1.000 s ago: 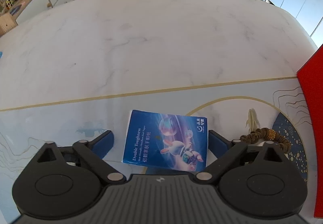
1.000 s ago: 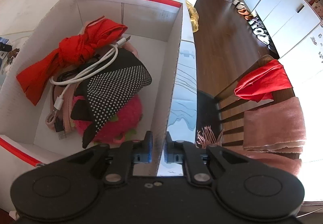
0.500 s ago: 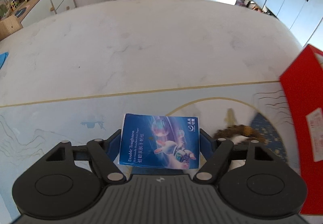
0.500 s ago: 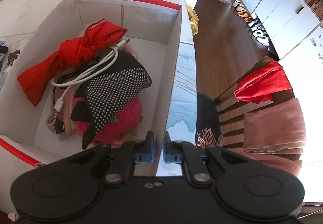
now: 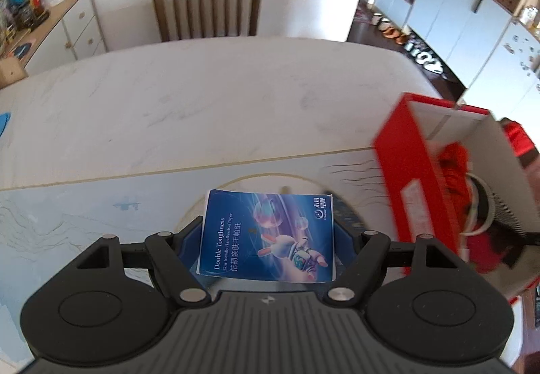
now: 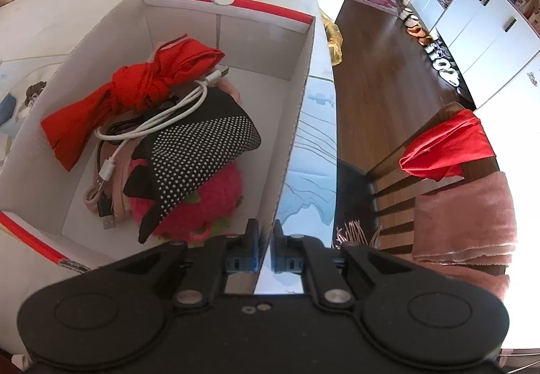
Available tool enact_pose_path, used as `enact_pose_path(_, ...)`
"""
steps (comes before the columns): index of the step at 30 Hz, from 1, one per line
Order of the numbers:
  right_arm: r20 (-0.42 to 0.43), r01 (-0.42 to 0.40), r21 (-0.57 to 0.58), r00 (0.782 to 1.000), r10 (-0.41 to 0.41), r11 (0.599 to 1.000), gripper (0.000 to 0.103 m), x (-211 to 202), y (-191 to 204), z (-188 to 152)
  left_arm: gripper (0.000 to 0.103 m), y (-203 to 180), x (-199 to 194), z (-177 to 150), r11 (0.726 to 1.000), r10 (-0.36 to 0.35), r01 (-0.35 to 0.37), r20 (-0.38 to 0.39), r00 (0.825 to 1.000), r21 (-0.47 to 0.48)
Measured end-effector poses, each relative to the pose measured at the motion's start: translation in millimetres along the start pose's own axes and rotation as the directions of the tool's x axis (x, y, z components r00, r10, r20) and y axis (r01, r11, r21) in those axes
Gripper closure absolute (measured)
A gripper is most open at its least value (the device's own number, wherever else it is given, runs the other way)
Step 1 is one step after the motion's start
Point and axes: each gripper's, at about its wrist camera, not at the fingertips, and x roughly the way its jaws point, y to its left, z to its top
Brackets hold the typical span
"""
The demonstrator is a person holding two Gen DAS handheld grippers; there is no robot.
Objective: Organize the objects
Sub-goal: 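Lift the blue booklet and carry it over the box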
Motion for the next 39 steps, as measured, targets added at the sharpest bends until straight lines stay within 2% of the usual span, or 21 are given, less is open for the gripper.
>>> enact_pose_path(8,0.012,-0.017,-0.021,1.0,0.017,1.0,0.097,-2.3,1.6,-3.4,0.027,-59.8,-25.1,2.8,0.992,-0.101,0.1,0.003,0.995,0.077)
enact_pose_path(19,0.024,-0.034,-0.043,0.999,0.035,0.998,0.096,-3.3,2.7,-7.7,0.027,-151.9,-30.8,11.4,0.959,-0.2,0.199,-0.019,0.98,0.202)
enact_pose_path(26,0.042,-0.044,-0.053,0.998,0.046,0.998,0.095,-4.8,1.9,-9.7,0.027,-202.3,-18.9,20.7,0.94,-0.217,0.214,-0.02,0.976,0.264)
enact_pose_path(32,0.049,-0.054,-0.052,0.997,0.057,0.997,0.095,-4.4,1.3,-10.6,0.027,-236.6,6.8,26.6,0.939,-0.18,0.175,-0.012,0.984,0.296)
enact_pose_path(39,0.056,-0.059,-0.06,0.996,0.062,0.996,0.095,-4.0,0.5,-11.3,0.027,-255.5,45.7,31.8,0.938,-0.149,0.156,-0.045,0.988,0.31)
